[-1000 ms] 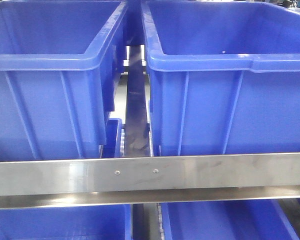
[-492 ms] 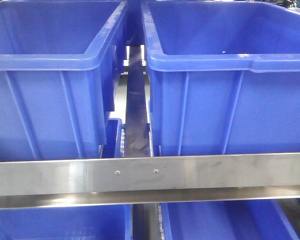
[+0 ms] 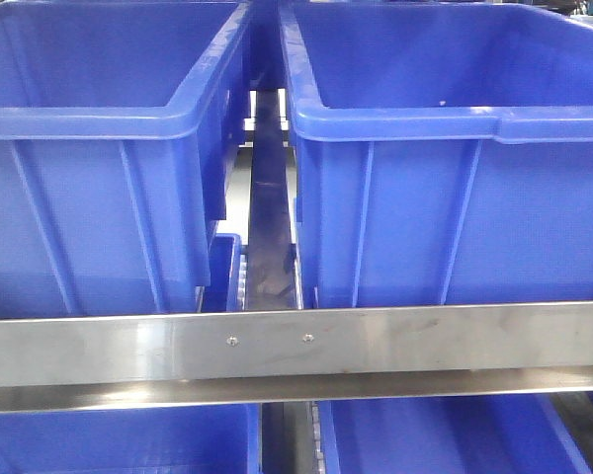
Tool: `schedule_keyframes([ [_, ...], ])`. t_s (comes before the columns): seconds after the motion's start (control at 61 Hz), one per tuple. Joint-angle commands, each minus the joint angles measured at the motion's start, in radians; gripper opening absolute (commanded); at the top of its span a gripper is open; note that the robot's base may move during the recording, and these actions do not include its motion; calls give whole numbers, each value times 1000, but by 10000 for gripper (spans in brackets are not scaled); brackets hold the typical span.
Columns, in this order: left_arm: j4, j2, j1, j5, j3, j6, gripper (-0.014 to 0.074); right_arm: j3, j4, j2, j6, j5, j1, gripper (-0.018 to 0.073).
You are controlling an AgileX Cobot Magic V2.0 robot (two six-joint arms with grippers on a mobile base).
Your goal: Sort and place red and blue blocks on shelf
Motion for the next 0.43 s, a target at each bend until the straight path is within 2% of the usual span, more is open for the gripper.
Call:
schedule_keyframes([
  [0.0,-5,-18,2,-91,42,3,132,-20,1,-19,-1,-83,-6,46],
  [0.41,-5,-18,2,-91,42,3,132,-20,1,-19,-1,-83,-6,46],
])
